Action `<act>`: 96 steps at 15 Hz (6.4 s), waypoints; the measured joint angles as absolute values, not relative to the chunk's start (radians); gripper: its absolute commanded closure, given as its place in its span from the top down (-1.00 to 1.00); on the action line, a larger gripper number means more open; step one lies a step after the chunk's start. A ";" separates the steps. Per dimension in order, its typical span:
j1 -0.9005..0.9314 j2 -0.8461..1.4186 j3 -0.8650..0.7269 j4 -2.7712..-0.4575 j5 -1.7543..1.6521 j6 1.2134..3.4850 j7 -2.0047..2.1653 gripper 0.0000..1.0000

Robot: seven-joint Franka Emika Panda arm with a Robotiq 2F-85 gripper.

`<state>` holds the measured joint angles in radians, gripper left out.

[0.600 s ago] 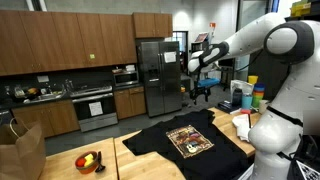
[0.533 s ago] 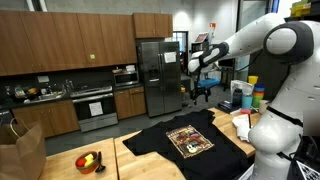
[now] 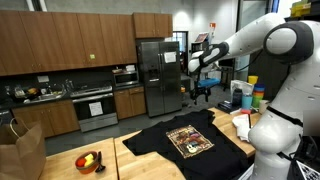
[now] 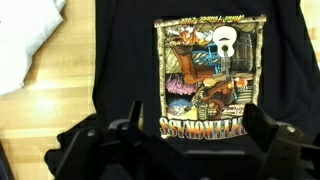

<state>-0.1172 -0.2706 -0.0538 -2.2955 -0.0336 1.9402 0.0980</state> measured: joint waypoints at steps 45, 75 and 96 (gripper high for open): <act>-0.104 -0.234 -0.065 -2.314 0.103 1.940 0.098 1.00; -0.270 0.212 -0.243 -2.013 0.219 2.179 0.146 1.00; -0.365 0.598 -0.242 -1.641 0.171 2.384 0.050 1.00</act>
